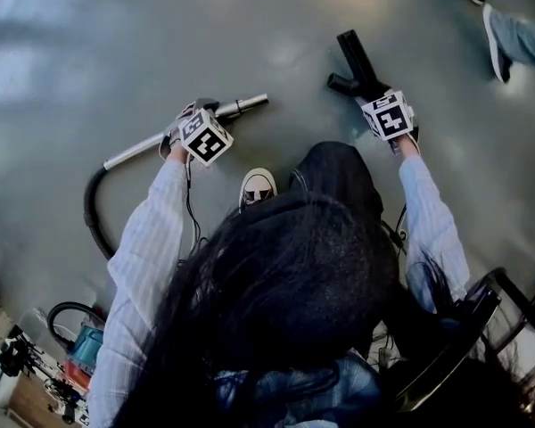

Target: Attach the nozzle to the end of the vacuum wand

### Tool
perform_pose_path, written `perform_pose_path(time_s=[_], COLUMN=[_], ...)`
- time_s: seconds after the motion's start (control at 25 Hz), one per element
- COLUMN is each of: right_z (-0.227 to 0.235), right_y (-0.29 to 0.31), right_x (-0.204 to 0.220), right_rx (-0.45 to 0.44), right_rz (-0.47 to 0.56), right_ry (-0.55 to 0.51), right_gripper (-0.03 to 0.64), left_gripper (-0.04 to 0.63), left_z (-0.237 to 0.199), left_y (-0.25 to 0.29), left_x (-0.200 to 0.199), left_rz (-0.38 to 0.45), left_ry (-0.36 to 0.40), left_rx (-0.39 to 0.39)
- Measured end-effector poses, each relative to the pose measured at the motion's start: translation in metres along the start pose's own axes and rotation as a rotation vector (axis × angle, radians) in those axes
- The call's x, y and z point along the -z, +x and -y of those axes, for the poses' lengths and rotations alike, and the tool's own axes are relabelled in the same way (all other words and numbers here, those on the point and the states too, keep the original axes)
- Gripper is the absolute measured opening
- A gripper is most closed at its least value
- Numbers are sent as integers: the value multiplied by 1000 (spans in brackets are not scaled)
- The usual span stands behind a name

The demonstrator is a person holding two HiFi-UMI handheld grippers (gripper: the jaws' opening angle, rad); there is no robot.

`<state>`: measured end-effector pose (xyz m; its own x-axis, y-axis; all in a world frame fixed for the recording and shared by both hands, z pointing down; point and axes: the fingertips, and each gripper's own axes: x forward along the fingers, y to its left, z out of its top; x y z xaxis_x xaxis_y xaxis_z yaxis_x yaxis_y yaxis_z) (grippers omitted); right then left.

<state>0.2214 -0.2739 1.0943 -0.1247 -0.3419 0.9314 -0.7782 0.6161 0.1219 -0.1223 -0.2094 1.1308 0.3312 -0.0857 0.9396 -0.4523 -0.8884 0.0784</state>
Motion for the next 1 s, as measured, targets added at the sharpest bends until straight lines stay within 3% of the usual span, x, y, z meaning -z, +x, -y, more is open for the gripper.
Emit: perform_pose_path(time_s=[0.32,0.52,0.84,1.0], right_z=[-67,-78,-112,-107], right_y=[20,12,16,14], right_x=[-64,-81,-100,-98], right_rx=[-95,-104,-116,-126], right_rz=[59,66,93,75], right_ry=[-321,-513,-543,-515], right_gripper=[262,262,261,261], left_gripper=[229,227,227,227], left_z=[9,10,9,7], left_y=[3,-15,-20,-18], left_x=[1,-23,-21,-25], left_rz=[0,25,47,42], left_ry=[24,39,37,29], left_rx=[47,24,0,0])
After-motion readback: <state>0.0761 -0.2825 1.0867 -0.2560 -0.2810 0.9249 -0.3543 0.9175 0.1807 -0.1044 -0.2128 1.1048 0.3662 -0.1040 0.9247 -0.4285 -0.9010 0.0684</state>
